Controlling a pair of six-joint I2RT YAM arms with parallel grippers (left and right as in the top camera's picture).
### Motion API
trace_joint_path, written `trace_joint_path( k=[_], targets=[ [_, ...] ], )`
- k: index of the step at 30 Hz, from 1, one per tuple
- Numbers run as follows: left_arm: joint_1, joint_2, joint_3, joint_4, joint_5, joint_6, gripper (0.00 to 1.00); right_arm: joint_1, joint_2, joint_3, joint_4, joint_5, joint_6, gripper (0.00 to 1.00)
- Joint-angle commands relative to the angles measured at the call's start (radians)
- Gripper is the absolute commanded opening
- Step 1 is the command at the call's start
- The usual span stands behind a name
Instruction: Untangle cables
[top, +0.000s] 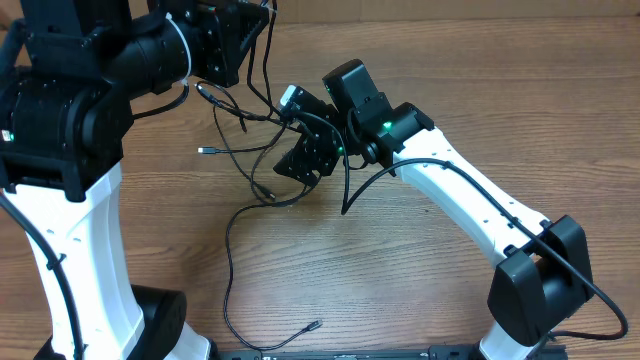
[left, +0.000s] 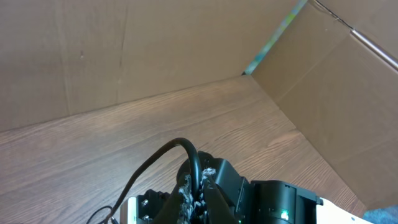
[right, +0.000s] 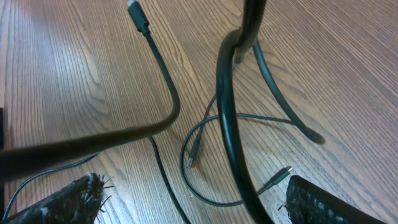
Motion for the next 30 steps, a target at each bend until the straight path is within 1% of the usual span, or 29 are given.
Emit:
trace_joint_path(
  k=[1,3,4,6,7,8,9,13,14,16,19,25,30],
  targets=[
    [0.004,-0.061,0.010,0.011,0.013,-0.019,0.04,0.002,0.006,0.002,0.009,-0.004,-0.008,0.90],
    [0.004,-0.079,0.010,0.011,-0.009,-0.019,0.04,0.002,0.006,0.002,0.010,-0.004,-0.008,0.88],
    [0.004,-0.088,0.010,0.010,-0.025,-0.019,0.04,0.002,0.006,0.002,0.011,-0.004,-0.008,0.85],
    [0.004,-0.104,0.010,0.006,-0.052,-0.019,0.04,0.002,0.007,0.002,0.010,-0.004,-0.008,0.67],
    [0.004,-0.113,0.010,0.003,-0.067,-0.019,0.04,0.002,0.007,0.002,0.011,-0.004,-0.009,0.54],
    [0.004,-0.119,0.010,-0.001,-0.076,-0.019,0.04,0.002,0.007,0.002,0.011,-0.003,-0.009,0.20],
    [0.004,-0.127,0.010,-0.006,-0.088,-0.019,0.04,0.002,0.007,0.002,0.012,0.000,-0.008,0.04],
    [0.004,-0.154,0.010,-0.034,-0.156,-0.019,0.04,0.002,0.007,0.002,0.028,0.001,-0.008,0.04],
    [0.004,-0.163,0.010,-0.050,-0.193,-0.019,0.04,0.000,0.007,0.002,0.050,0.014,0.005,0.04],
    [0.004,-0.169,0.010,-0.071,-0.222,-0.018,0.04,-0.008,0.006,0.005,0.075,0.050,0.044,0.04],
    [0.004,-0.169,0.010,-0.114,-0.278,-0.015,0.05,-0.042,-0.003,0.046,0.055,0.094,0.106,0.04],
    [0.004,-0.185,0.010,-0.185,-0.426,-0.015,0.04,-0.223,-0.025,0.211,-0.072,0.093,0.211,0.04],
    [0.040,-0.257,0.010,-0.220,-0.627,-0.050,0.04,-0.468,-0.026,0.409,-0.185,0.093,0.347,0.04]
  ],
)
